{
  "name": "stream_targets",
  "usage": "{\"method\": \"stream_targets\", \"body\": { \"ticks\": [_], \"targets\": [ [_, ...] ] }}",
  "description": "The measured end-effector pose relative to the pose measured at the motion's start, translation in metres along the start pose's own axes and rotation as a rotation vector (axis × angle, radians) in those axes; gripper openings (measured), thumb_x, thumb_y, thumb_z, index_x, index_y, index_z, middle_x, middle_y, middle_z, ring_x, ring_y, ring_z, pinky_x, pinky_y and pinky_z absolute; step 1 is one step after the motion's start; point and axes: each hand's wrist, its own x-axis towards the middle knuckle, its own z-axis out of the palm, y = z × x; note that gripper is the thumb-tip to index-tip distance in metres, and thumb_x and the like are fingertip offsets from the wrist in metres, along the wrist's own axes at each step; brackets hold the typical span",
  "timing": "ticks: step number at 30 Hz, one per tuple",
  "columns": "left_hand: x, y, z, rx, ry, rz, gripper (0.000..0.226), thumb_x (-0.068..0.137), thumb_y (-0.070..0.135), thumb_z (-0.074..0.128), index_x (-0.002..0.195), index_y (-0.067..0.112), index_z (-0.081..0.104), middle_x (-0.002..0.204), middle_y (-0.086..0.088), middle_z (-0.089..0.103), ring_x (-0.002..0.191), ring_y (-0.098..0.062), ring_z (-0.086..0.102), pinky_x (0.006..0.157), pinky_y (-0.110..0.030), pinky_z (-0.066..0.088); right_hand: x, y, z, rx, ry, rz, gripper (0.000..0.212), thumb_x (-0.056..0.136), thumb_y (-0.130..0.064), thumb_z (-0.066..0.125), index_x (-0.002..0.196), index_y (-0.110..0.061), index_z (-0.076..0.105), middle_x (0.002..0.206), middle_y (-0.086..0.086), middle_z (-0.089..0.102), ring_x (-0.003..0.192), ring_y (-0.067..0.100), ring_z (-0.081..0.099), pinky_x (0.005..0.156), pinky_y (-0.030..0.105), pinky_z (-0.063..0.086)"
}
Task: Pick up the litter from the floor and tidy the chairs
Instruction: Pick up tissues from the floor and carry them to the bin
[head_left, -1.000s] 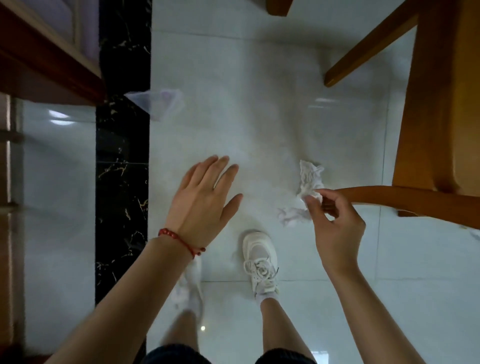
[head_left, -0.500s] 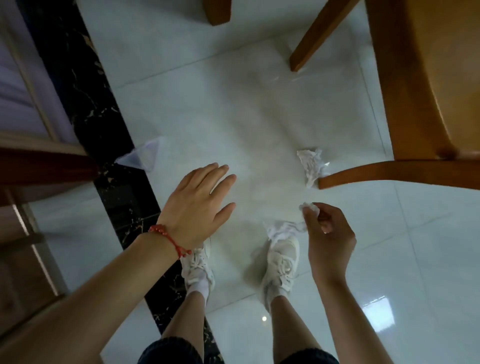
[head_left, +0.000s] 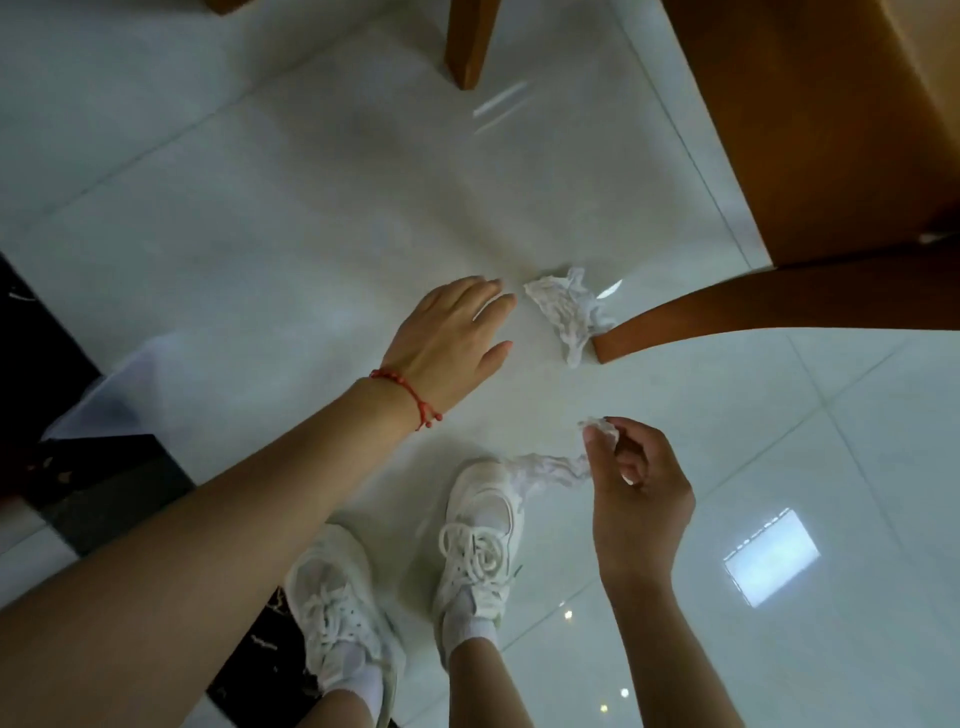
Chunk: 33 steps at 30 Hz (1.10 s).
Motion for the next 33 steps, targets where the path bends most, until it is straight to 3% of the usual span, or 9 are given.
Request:
{"method": "stream_targets", "body": {
  "ticks": [4,9,15,19,24,27,33],
  "targets": [
    [0.037,-0.017,0.052,0.005,-0.009,0.02,0.041,0.085,0.014,0.061,0.119,-0.006,0.053,0.124,-0.026,0.055,0.117,-0.039,0.049,0.097,-0.046,0.039,0.025,0.028,0.026,-0.019,0.025,-0.005,0.012,0.081,-0.021,0.068,0.079,-0.031,0.061,0.075,-0.02,0.065,0.072,0.003,0.062,0.067,0.017,0.048],
    [0.087,-0.034,0.108,-0.022,0.016,-0.026,0.044,0.092,0.026,0.049,0.13,0.005,0.043,0.136,-0.015,0.045,0.128,-0.029,0.035,0.102,-0.037,0.029,0.05,0.054,0.05,-0.038,0.025,-0.023,0.005,0.08,-0.023,0.067,0.082,-0.025,0.063,0.076,-0.013,0.067,0.072,0.01,0.064,0.068,0.024,0.05],
    [0.121,-0.037,0.151,-0.036,0.023,-0.108,0.047,0.09,0.031,0.052,0.132,0.012,0.041,0.136,-0.009,0.043,0.126,-0.025,0.034,0.098,-0.034,0.028,0.07,0.067,0.065,-0.073,0.017,-0.053,0.008,0.079,-0.023,0.069,0.085,-0.022,0.064,0.075,-0.012,0.066,0.072,0.007,0.064,0.065,0.009,0.046],
    [0.118,-0.044,0.159,0.015,0.032,-0.091,0.04,0.086,0.024,0.057,0.121,0.007,0.051,0.125,-0.014,0.049,0.115,-0.03,0.04,0.088,-0.037,0.031,0.074,0.069,0.071,-0.075,0.013,-0.061,0.01,0.079,-0.024,0.069,0.087,-0.019,0.065,0.077,-0.011,0.066,0.072,0.006,0.064,0.067,0.015,0.049],
    [0.106,-0.049,0.155,0.004,0.083,-0.031,0.018,0.081,0.011,0.06,0.092,-0.002,0.067,0.099,-0.024,0.059,0.097,-0.038,0.052,0.077,-0.045,0.04,0.073,0.075,0.077,-0.056,0.026,-0.031,0.007,0.08,-0.022,0.068,0.086,-0.02,0.065,0.078,-0.016,0.066,0.073,0.006,0.064,0.067,0.015,0.049],
    [0.1,-0.049,0.15,0.008,0.131,0.018,0.008,0.074,0.005,0.065,0.073,-0.002,0.069,0.079,-0.023,0.063,0.08,-0.038,0.059,0.065,-0.041,0.049,0.068,0.08,0.078,-0.044,0.025,-0.022,0.009,0.08,-0.022,0.068,0.087,-0.018,0.066,0.079,-0.013,0.067,0.073,0.006,0.064,0.067,0.014,0.049],
    [0.041,-0.083,0.135,0.075,0.132,-0.078,0.017,0.07,0.006,0.07,0.086,0.003,0.071,0.089,-0.02,0.067,0.084,-0.037,0.063,0.067,-0.041,0.048,0.058,0.079,0.079,-0.046,-0.007,-0.029,0.008,0.08,-0.021,0.069,0.084,-0.024,0.063,0.076,-0.018,0.064,0.072,0.007,0.064,0.066,0.016,0.049]
  ]
}}
